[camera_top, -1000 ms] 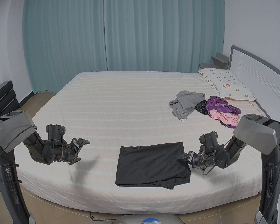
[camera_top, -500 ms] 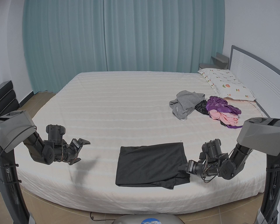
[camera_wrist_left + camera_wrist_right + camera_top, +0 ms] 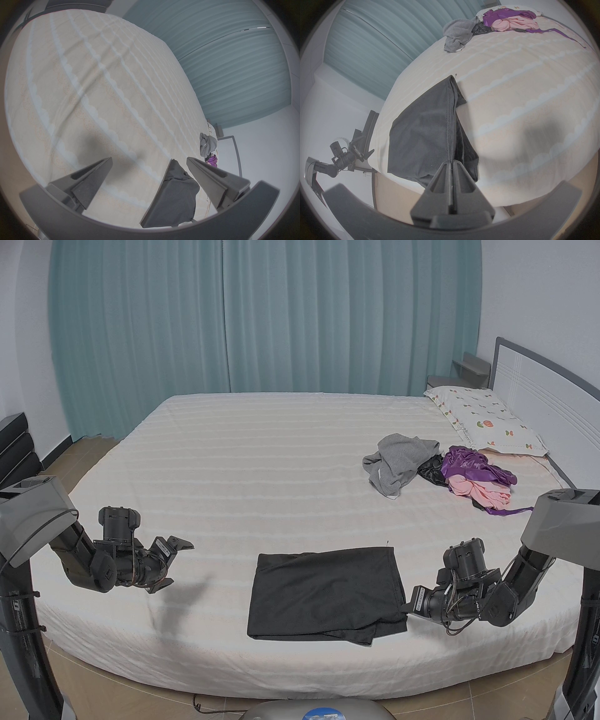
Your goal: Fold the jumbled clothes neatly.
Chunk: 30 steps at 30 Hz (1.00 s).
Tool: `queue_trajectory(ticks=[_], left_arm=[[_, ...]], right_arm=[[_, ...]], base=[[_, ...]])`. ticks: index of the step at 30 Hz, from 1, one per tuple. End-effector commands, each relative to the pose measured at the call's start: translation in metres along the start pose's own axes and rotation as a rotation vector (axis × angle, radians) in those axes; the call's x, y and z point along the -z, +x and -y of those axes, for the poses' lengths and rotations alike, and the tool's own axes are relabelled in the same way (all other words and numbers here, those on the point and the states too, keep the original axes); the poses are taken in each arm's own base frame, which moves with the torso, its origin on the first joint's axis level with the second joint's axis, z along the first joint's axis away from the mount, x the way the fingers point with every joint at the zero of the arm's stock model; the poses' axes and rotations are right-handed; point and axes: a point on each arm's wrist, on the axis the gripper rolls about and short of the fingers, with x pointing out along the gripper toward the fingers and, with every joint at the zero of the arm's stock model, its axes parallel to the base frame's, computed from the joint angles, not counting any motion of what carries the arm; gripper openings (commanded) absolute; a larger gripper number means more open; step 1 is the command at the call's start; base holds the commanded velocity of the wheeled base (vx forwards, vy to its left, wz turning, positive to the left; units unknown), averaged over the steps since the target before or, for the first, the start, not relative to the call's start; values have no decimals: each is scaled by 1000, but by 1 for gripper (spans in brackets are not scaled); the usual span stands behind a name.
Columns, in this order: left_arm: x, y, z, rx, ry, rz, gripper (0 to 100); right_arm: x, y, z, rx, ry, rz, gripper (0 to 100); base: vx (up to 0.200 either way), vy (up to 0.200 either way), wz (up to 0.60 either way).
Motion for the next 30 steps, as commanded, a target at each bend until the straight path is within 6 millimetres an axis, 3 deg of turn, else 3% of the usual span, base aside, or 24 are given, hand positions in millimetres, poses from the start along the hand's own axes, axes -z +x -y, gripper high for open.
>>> queue_trajectory(ticks=[1, 19, 20, 30], left_arm=[[0, 0, 0, 2, 0, 1, 100], [1, 0, 0, 0, 0, -1, 100], [1, 0, 0, 0, 0, -1, 100], [6, -1, 4, 2, 5, -15, 100]], right_arm=[[-1, -6, 1, -1, 0, 9, 0], [6, -7, 13, 33, -23, -21, 0], [5, -6, 12, 32, -23, -20, 100], [-15, -13, 5, -39, 49, 43, 100]], base=[[0, 0, 0], [0, 0, 0], [0, 0, 0], [0, -20, 0]])
